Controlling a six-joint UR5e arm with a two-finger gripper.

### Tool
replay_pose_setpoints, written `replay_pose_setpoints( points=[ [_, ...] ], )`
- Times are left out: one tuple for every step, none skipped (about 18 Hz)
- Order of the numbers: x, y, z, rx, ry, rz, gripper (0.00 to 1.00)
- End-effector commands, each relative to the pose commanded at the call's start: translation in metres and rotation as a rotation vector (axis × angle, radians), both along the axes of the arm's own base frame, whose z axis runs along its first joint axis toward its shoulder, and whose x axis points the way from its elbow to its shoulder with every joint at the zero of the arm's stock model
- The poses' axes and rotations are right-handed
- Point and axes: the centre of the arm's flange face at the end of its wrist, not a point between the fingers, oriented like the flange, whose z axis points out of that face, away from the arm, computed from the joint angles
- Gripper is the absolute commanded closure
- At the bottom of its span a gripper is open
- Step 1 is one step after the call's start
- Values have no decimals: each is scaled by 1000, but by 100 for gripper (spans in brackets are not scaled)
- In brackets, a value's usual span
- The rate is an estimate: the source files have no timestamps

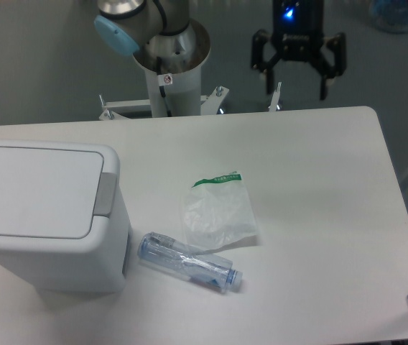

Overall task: Open the trash can
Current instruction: 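Lower the open gripper toward the white trash can's lid edge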

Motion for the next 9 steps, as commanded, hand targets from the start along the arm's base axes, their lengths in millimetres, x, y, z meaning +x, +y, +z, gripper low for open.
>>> replay_pose_setpoints(
  points=[
    [0,13,1,40,-30,70,0],
    [3,28,2,78,-58,128,0],
    [6,42,3,113,-79,172,0],
    [14,55,2,137,-103,199,0],
    [21,67,-2,152,-123,213,0],
    [28,77,-1,170,-128,217,0],
    [34,85,-4,178,-141,220,0],
    [41,93,-7,182,-157,224,0],
    [47,100,-7,186,-168,224,0]
  ],
)
